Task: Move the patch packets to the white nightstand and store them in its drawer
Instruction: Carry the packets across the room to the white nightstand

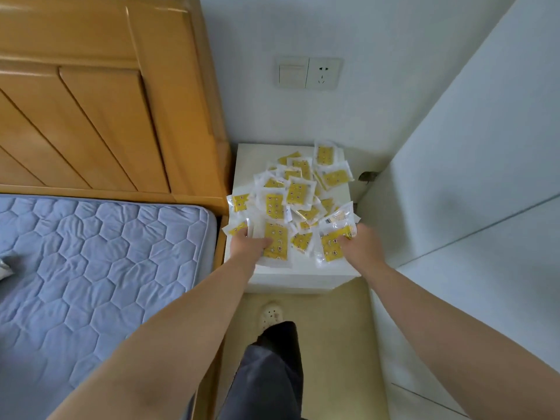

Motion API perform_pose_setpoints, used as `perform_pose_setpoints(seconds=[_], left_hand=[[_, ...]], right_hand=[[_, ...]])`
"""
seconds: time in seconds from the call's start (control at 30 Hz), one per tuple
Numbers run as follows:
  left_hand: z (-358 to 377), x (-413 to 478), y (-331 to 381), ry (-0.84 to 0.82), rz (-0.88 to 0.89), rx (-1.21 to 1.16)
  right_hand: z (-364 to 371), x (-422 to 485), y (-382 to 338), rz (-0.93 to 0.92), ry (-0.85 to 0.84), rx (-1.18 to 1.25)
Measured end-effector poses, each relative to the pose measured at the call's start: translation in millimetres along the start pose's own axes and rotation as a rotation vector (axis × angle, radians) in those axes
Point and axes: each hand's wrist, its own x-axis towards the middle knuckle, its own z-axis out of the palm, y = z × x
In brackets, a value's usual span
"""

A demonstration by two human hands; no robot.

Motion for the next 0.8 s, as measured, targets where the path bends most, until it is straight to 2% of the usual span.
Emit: perform_pose_setpoints(seconds=[0.17, 0.4, 0.47, 0.53, 0.6, 0.67, 0.8], left_hand=[[32.4, 86.5, 33.7, -0.018, 0.005, 0.245], [73.5, 178.2, 54.8, 0.022, 0.119, 0.202], [84.4, 191.5, 51.7, 0.068, 0.265, 0.378], [91.1, 205.0, 40.2, 0.124, 0.409, 0.756], [94.5, 217.5, 26.0, 0.134, 0.45, 0.998], [95.3, 224.8, 16.8, 0.126, 0.454, 1.087], [90.8, 225.4, 7.9, 0.093, 0.478, 1.152]], right_hand=[[27.7, 96.8, -18.5, 0.109, -0.061, 0.002], [64.9, 212.9, -36.4, 0.12, -0.097, 0.207], [81.1, 236.9, -37.9, 0.149, -0.122, 0.25], [102.6, 252.2, -34.1, 0.132, -0.171, 0.108], [120.8, 260.4, -26.5, 0.075, -0.196, -0.093], [129.2, 262.4, -23.4, 0.048, -0.184, -0.188], [130.7, 259.8, -19.9, 0.008, -0.165, -0.18]])
